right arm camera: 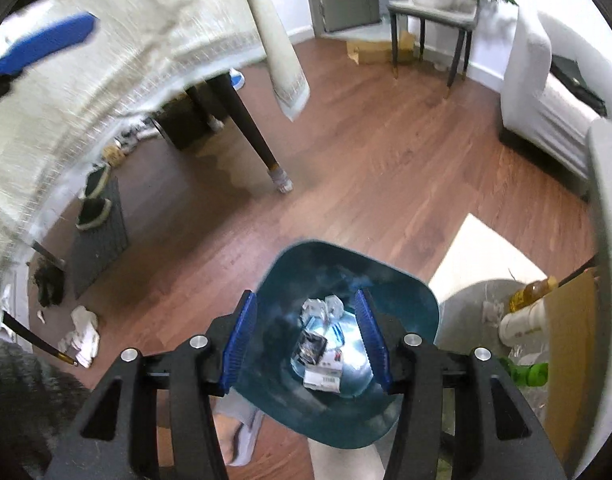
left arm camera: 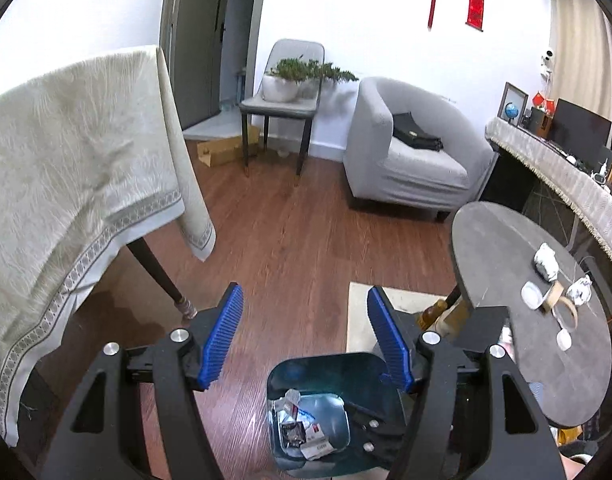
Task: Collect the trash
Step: 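Move both tools back toward the foil balls on the table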
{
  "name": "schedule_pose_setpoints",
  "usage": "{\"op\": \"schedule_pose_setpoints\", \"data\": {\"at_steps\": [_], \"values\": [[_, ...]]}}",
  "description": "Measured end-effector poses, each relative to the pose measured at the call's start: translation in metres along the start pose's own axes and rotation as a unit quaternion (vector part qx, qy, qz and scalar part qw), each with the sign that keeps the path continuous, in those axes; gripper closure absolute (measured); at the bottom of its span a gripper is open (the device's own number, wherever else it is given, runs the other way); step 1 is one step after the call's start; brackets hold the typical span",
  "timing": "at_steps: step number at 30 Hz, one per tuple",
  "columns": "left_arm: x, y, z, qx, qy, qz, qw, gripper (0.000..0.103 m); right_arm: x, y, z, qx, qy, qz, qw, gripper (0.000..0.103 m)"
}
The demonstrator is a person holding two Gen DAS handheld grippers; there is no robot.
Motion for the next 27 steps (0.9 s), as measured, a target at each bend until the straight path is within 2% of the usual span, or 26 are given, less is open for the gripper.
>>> {"op": "schedule_pose_setpoints", "data": {"at_steps": [5, 12, 19, 27], "values": [[-0.006, -0.005, 0.006, -0.01, 0.002, 0.011, 0.9999, 0.035, 0.007, -0.01, 0.047, -0.048, 0.002, 0.01, 0.999, 0.051], [-0.03, -0.01, 0.009, -0.019, 0.029, 0.007, 0.9994, 0.033, -0.015, -0.006, 0.11, -0.112, 0.019, 0.0, 0.994, 0.051], [-0.084, -0.014, 0.013, -0.031, 0.063, -0.044, 0.9966, 0.029, -0.053, 0.01, 0.158, -0.147, 0.057, -0.021, 0.987, 0.051], [-0.141, -0.015, 0.015, -0.036, 0.096, -0.08, 0.9915, 0.019, -0.094, 0.035, 0.211, -0.176, 0.116, -0.047, 0.976, 0.049]]}}
Point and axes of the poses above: each gripper's, at about its wrist camera, not at the fingertips, and z roughly against the way its jaws point, x to its left, y to its underside, the point moved 1 cm from there along -z, roughly the way its jaws point, and after that the axes turned 9 degrees about -y, right-handed, at the moved point
